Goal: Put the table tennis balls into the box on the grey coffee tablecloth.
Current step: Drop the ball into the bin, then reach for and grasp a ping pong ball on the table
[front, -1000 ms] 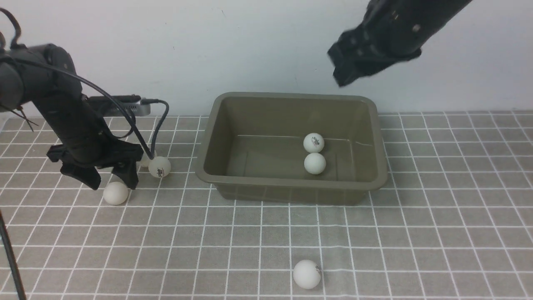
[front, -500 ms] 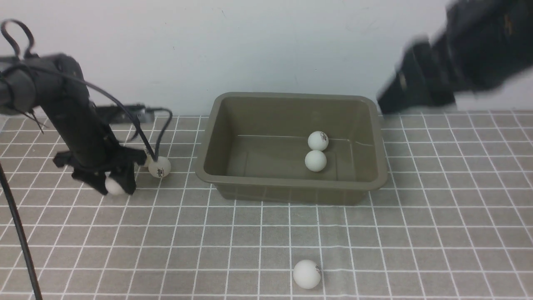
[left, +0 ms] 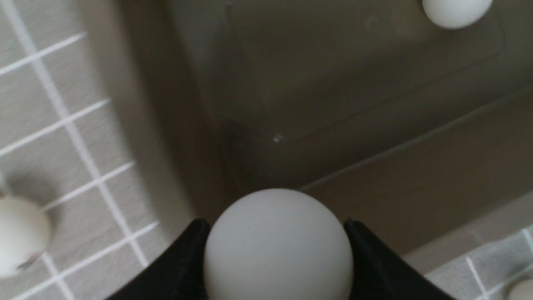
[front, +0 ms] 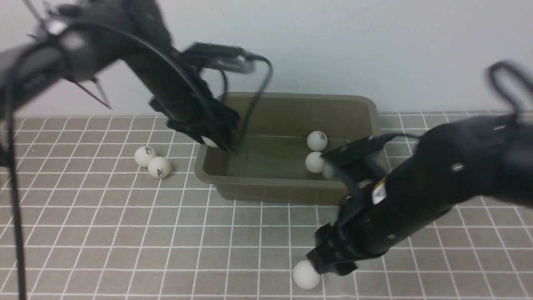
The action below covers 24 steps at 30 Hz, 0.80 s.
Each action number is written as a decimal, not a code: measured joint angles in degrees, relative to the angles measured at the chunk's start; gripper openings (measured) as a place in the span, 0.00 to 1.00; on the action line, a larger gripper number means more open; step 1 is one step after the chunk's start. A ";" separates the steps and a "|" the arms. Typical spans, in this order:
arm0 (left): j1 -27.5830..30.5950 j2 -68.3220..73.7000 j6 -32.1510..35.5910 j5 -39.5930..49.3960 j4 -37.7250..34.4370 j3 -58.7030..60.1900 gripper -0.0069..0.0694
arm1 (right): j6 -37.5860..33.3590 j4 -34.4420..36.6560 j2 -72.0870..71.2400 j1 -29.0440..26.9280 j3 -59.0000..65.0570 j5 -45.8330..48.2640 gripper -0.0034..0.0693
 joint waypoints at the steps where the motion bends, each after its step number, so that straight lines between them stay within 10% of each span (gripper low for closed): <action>1: -1.34 0.79 -1.28 -1.07 1.53 0.00 0.55 | 0.13 0.00 1.85 0.06 -0.04 -0.88 0.60; 5: -4.76 2.96 -5.33 -3.32 5.10 0.00 0.58 | 0.43 0.14 6.26 0.06 -0.04 -2.33 0.71; 11: -6.87 4.14 -10.10 -5.12 10.19 -2.02 0.91 | 0.54 1.33 9.95 0.06 -0.04 -7.51 0.84; 15: -6.87 4.14 -11.77 -2.00 12.46 -6.09 0.91 | 0.54 2.19 11.36 0.06 -0.18 -11.19 0.84; 17: -6.87 3.99 -12.84 3.02 14.95 -9.57 0.77 | 0.54 3.20 12.64 0.06 -0.31 -11.98 0.79; 20: -6.69 3.46 -13.49 9.35 22.03 -17.18 0.29 | -0.36 4.33 14.28 0.06 -0.36 -11.14 0.52; 24: -3.81 0.72 -14.20 9.81 23.15 -20.25 0.11 | -1.52 4.07 12.33 -0.06 -0.43 -8.37 0.54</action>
